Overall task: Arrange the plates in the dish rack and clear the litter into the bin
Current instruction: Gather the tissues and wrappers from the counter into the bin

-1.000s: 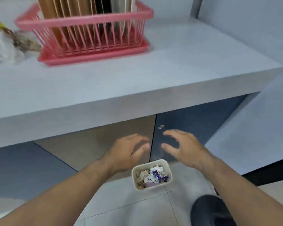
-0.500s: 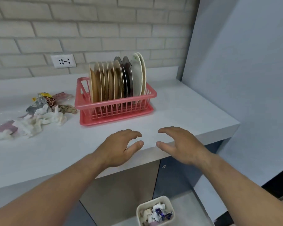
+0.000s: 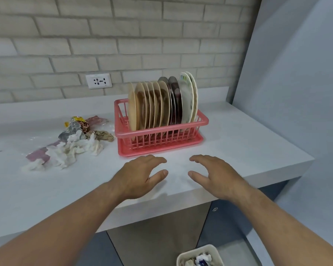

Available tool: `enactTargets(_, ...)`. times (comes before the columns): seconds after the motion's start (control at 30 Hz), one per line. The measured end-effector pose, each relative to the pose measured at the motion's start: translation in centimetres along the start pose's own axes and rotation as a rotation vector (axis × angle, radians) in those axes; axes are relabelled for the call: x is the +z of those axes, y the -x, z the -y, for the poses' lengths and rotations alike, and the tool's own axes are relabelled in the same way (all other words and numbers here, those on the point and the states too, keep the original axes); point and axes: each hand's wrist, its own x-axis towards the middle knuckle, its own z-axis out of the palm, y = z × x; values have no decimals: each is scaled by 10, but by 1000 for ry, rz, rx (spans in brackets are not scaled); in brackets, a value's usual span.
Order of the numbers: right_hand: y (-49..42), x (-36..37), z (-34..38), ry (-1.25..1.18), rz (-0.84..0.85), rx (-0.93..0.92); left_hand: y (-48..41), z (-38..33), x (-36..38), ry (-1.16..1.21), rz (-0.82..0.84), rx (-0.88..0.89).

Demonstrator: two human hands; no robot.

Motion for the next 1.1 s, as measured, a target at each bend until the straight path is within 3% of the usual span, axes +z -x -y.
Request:
enactTargets(0.27,-37,22,42,-26,12,-1,10,67,-8,-49,-34,-13)
enactTargets(0.37,-68,43,74,-66,-14,30,13,130,-18,-103,-70,22)
enactTargets(0.53,-106,77,126,-148,-20,85,-15,226,-46,-290,-274,108)
enactTargets(0.67,-124,101,156,-172,-27,116,-44,264,-54,-315,-68,15)
enactTargets(0.73,-129,109,169,-169,-18,131,-54,269,-47,-440,68,-21)
enactTargets(0.87,-137,120,180,-152,-19,164,-48,269,-19,-618,87,173)
enactTargets(1.0,-145,130,189,-152,-45,169,-46,276,-8,-583,35,289)
enactTargets(1.1,-151,137,195,-166,-72,167,-46,278,-7,-525,-91,366)
